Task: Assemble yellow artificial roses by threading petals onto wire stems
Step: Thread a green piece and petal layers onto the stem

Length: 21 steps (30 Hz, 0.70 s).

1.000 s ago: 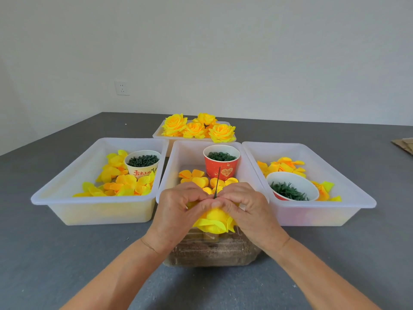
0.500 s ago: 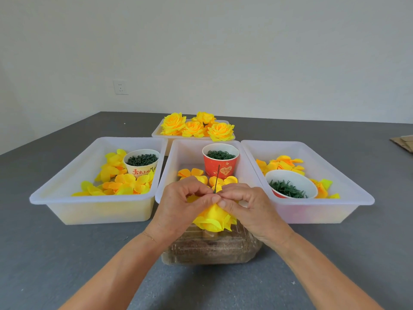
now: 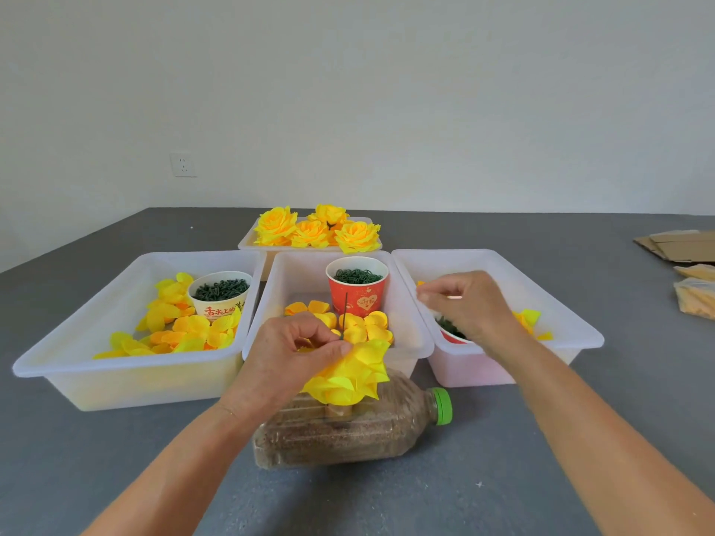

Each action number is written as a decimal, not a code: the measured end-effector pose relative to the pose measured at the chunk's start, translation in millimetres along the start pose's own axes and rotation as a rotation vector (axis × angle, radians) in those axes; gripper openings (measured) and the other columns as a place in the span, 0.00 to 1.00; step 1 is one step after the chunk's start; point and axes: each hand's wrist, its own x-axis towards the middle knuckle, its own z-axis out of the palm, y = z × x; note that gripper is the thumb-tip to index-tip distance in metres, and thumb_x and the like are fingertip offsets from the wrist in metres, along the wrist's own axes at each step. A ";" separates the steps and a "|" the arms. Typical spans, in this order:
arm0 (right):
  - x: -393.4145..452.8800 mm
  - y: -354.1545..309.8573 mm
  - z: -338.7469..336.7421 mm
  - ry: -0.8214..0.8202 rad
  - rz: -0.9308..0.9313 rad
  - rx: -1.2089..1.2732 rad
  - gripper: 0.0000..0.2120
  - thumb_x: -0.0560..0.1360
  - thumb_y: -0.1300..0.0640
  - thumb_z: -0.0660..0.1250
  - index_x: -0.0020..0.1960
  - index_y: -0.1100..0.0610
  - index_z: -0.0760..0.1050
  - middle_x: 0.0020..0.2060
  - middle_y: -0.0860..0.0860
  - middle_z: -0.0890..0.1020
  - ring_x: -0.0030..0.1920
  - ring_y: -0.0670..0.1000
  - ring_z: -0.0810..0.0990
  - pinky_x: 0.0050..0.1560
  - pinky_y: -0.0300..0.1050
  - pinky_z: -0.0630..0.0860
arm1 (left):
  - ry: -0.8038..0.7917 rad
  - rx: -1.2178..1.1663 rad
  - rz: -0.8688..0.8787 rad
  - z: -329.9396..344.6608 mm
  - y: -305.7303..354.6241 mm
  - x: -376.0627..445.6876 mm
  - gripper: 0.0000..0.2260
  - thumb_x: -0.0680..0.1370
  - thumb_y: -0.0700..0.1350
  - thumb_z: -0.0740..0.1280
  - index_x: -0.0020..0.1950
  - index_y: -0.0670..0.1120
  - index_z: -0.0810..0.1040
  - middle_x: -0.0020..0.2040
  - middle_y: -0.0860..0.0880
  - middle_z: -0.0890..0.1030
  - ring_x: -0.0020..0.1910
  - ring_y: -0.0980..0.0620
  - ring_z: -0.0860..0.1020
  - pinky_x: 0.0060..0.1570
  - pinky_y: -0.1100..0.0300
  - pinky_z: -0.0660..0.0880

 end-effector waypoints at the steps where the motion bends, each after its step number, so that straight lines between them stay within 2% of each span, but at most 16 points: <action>1: 8.3 7.4 -8.8 0.028 0.057 -0.126 0.05 0.72 0.64 0.70 0.47 0.60 0.83 0.44 0.52 0.84 0.44 0.47 0.79 0.48 0.39 0.73 | -0.006 -0.004 -0.015 0.0 1.1 1.0 0.08 0.68 0.40 0.75 0.30 0.48 0.81 0.30 0.53 0.79 0.31 0.60 0.74 0.33 0.69 0.70; 3: 23.5 25.6 -22.4 0.008 0.175 -0.403 0.07 0.72 0.64 0.68 0.47 0.60 0.83 0.47 0.54 0.83 0.48 0.53 0.79 0.50 0.43 0.74 | -0.016 -0.010 -0.043 0.5 3.9 2.1 0.10 0.68 0.38 0.75 0.29 0.48 0.80 0.28 0.53 0.78 0.28 0.61 0.73 0.30 0.70 0.68; 5: 33.1 41.2 -28.9 -0.081 0.277 -0.653 0.04 0.72 0.64 0.67 0.44 0.60 0.81 0.44 0.56 0.80 0.47 0.56 0.77 0.44 0.43 0.73 | -0.023 -0.010 -0.055 1.1 6.0 2.1 0.10 0.69 0.38 0.75 0.29 0.47 0.79 0.27 0.53 0.78 0.28 0.61 0.73 0.29 0.70 0.68; 6: 35.0 45.9 -28.9 -0.139 0.291 -0.764 0.03 0.72 0.63 0.66 0.43 0.60 0.79 0.42 0.57 0.77 0.45 0.55 0.74 0.40 0.42 0.71 | -0.022 -0.010 -0.060 1.5 7.1 2.0 0.10 0.69 0.38 0.75 0.29 0.47 0.79 0.27 0.53 0.79 0.28 0.61 0.73 0.29 0.70 0.69; 8: 36.8 53.4 -25.2 -0.230 0.285 -0.907 0.03 0.73 0.63 0.65 0.44 0.62 0.77 0.40 0.56 0.75 0.44 0.55 0.73 0.41 0.40 0.68 | -0.014 -0.013 -0.068 1.8 9.1 1.5 0.10 0.68 0.38 0.75 0.29 0.47 0.79 0.28 0.53 0.79 0.28 0.60 0.73 0.30 0.68 0.69; 9: 37.1 55.2 -23.0 -0.260 0.276 -0.955 0.04 0.73 0.64 0.64 0.40 0.61 0.75 0.37 0.54 0.74 0.43 0.55 0.73 0.40 0.39 0.67 | -0.014 -0.015 -0.073 1.9 10.3 1.3 0.10 0.69 0.38 0.75 0.29 0.47 0.79 0.28 0.52 0.79 0.29 0.58 0.73 0.30 0.67 0.70; 10: 38.3 57.3 -20.0 -0.279 0.266 -1.001 0.08 0.73 0.64 0.63 0.35 0.59 0.70 0.33 0.52 0.71 0.39 0.53 0.73 0.36 0.37 0.66 | -0.016 -0.014 -0.078 1.9 11.3 1.4 0.11 0.69 0.38 0.75 0.29 0.47 0.79 0.28 0.52 0.78 0.29 0.57 0.73 0.31 0.66 0.71; 11: 40.2 58.1 -17.3 -0.299 0.270 -1.035 0.12 0.73 0.65 0.62 0.32 0.58 0.66 0.30 0.50 0.67 0.35 0.51 0.70 0.31 0.37 0.64 | -0.019 -0.009 -0.082 1.8 12.1 1.3 0.11 0.69 0.37 0.74 0.29 0.47 0.79 0.29 0.51 0.78 0.30 0.57 0.74 0.31 0.66 0.71; 12: 42.6 59.8 -15.1 -0.306 0.269 -1.056 0.11 0.73 0.65 0.63 0.33 0.58 0.67 0.29 0.49 0.65 0.34 0.51 0.69 0.29 0.37 0.62 | -0.022 -0.001 -0.084 1.6 12.5 1.3 0.11 0.69 0.37 0.74 0.29 0.47 0.78 0.29 0.51 0.78 0.30 0.57 0.74 0.32 0.66 0.71; 14: 47.2 62.6 -11.0 -0.297 0.269 -1.082 0.02 0.73 0.64 0.64 0.42 0.59 0.74 0.29 0.49 0.64 0.40 0.52 0.72 0.35 0.39 0.66 | -0.025 0.011 -0.083 0.9 12.8 1.2 0.11 0.69 0.38 0.74 0.29 0.47 0.78 0.29 0.53 0.78 0.31 0.57 0.73 0.32 0.65 0.70; 15: 49.4 64.8 -9.5 -0.283 0.267 -1.088 0.02 0.73 0.64 0.65 0.45 0.61 0.76 0.29 0.49 0.65 0.42 0.54 0.74 0.38 0.40 0.67 | -0.025 0.013 -0.083 0.4 12.8 0.9 0.11 0.69 0.38 0.74 0.29 0.47 0.78 0.29 0.53 0.78 0.31 0.57 0.73 0.32 0.65 0.70; 18: 50.8 68.2 -7.4 -0.233 0.263 -1.073 0.04 0.71 0.62 0.68 0.42 0.61 0.74 0.33 0.49 0.70 0.47 0.55 0.78 0.40 0.41 0.68 | -0.026 0.015 -0.082 -0.6 13.2 0.3 0.11 0.69 0.38 0.75 0.29 0.47 0.78 0.30 0.54 0.78 0.31 0.58 0.73 0.33 0.66 0.70; 21: 52.9 67.0 -11.3 -0.179 0.307 -1.037 0.11 0.69 0.57 0.73 0.38 0.58 0.70 0.34 0.50 0.70 0.41 0.54 0.75 0.39 0.43 0.70 | -0.031 0.016 -0.068 -0.6 13.4 0.2 0.12 0.69 0.38 0.75 0.28 0.49 0.77 0.29 0.56 0.77 0.31 0.60 0.73 0.33 0.67 0.69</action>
